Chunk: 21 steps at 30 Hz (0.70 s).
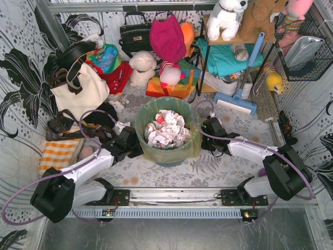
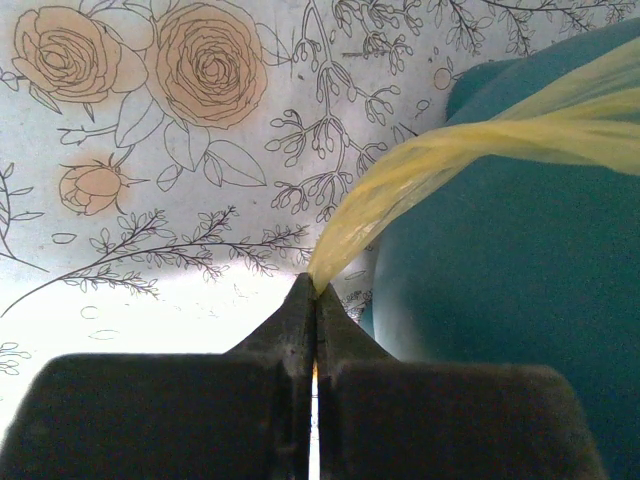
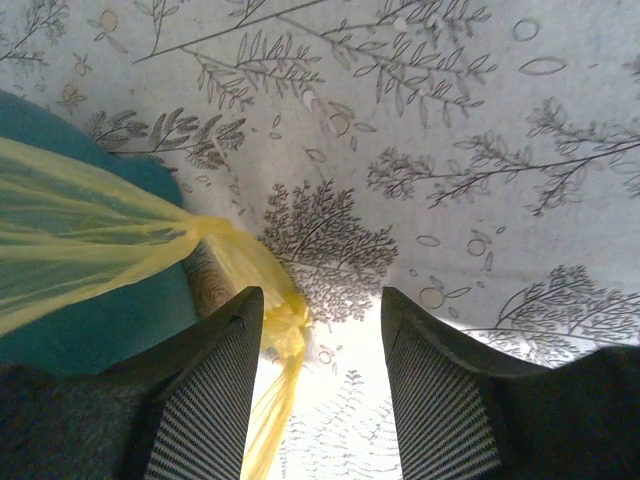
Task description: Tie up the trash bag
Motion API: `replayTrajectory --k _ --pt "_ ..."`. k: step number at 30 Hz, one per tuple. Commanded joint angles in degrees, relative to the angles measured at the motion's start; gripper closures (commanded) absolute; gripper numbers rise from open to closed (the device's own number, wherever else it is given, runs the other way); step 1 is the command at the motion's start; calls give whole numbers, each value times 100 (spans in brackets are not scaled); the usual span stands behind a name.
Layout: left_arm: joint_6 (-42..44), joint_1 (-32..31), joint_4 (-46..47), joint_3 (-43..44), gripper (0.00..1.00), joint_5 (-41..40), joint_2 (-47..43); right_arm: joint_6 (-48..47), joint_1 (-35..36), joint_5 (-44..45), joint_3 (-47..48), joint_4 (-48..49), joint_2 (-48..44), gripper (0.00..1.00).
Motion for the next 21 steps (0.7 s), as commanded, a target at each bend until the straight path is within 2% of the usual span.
replayTrajectory --k 1,6,11,15,21 --pt "-54 -24 231 16 100 -163 -80 -354 75 495 -6 -79 49 47" --pt "-51 -23 185 9 100 -180 -110 -254 131 842 -38 -401 101 47" --pt "-51 -24 184 -26 100 -198 -115 -13 138 1025 -146 -539 -123 54" --pt "-50 -24 176 -15 100 -190 -106 308 138 485 -151 -516 -361 55" --pt "-49 -23 140 2 100 -198 -139 1495 138 -302 -191 -888 -777 50"
